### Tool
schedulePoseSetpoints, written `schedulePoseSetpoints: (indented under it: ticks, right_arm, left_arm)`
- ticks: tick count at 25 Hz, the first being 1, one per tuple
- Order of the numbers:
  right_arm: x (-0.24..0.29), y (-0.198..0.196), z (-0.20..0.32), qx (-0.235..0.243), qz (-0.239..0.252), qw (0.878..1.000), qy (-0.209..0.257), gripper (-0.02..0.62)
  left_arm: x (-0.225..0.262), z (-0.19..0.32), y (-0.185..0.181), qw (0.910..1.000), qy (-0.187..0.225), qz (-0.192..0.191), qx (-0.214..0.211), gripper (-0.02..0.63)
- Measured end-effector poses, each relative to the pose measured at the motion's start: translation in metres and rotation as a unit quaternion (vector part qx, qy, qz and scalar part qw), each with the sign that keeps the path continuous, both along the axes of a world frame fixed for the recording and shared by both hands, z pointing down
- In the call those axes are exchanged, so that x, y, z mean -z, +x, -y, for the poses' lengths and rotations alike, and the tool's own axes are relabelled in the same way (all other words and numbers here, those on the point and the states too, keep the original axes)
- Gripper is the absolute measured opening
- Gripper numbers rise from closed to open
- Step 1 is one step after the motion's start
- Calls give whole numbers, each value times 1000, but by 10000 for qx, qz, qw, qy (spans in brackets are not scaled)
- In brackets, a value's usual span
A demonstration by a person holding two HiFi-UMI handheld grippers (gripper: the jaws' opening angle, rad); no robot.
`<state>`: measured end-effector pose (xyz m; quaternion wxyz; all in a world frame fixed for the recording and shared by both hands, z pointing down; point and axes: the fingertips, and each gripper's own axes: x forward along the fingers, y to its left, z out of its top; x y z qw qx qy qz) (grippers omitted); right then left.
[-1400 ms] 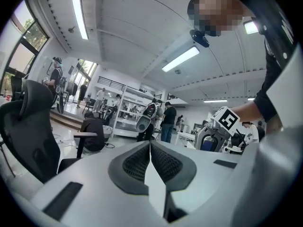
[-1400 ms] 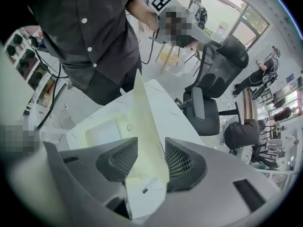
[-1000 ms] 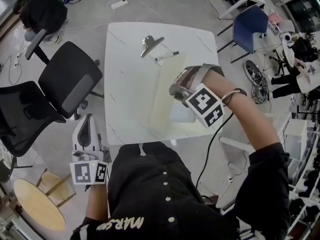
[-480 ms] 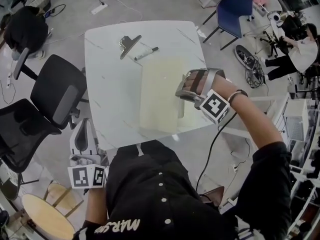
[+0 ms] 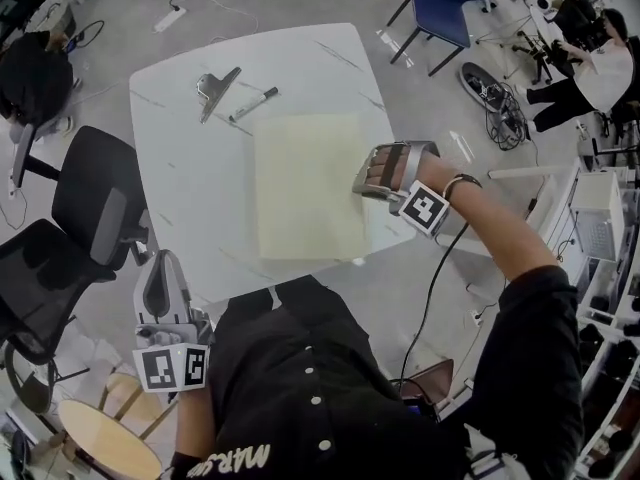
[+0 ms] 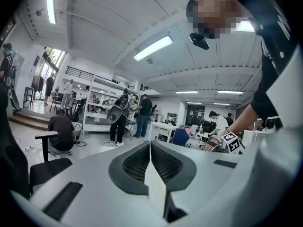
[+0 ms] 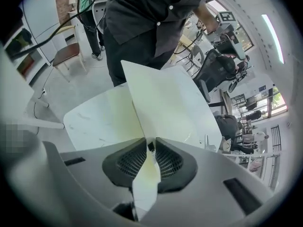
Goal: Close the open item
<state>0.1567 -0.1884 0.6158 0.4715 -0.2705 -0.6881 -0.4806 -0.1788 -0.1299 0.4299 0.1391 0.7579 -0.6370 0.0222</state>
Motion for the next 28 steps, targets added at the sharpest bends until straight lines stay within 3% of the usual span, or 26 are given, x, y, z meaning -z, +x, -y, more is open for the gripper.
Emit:
schedulePoseSetpoints:
  ticks: [9, 18, 20, 24, 28]
  right_arm:
    - [-64, 34, 3, -61, -300, 9991, -290, 78]
    - [-83, 39, 4, -461, -817, 9909, -967, 86]
    - [-84, 37, 4, -684, -1180, 9833, -1207, 84]
    - [-85, 32, 7, -1320, -2000, 9538, -1814, 58]
    - [-85, 29, 9, -1689, -2331, 9345, -2095, 34]
  left_arm:
    - [-16, 9, 38, 9990, -359, 164, -206, 23]
    - [-30, 19, 40, 9980, -590, 189, -131, 23]
    - [-32, 20, 40, 9977, -625, 206, -130, 23]
    - [-33, 22, 40, 9975, -647, 243, -110, 23]
    - [-32, 21, 38, 9974, -657, 276, -64, 23]
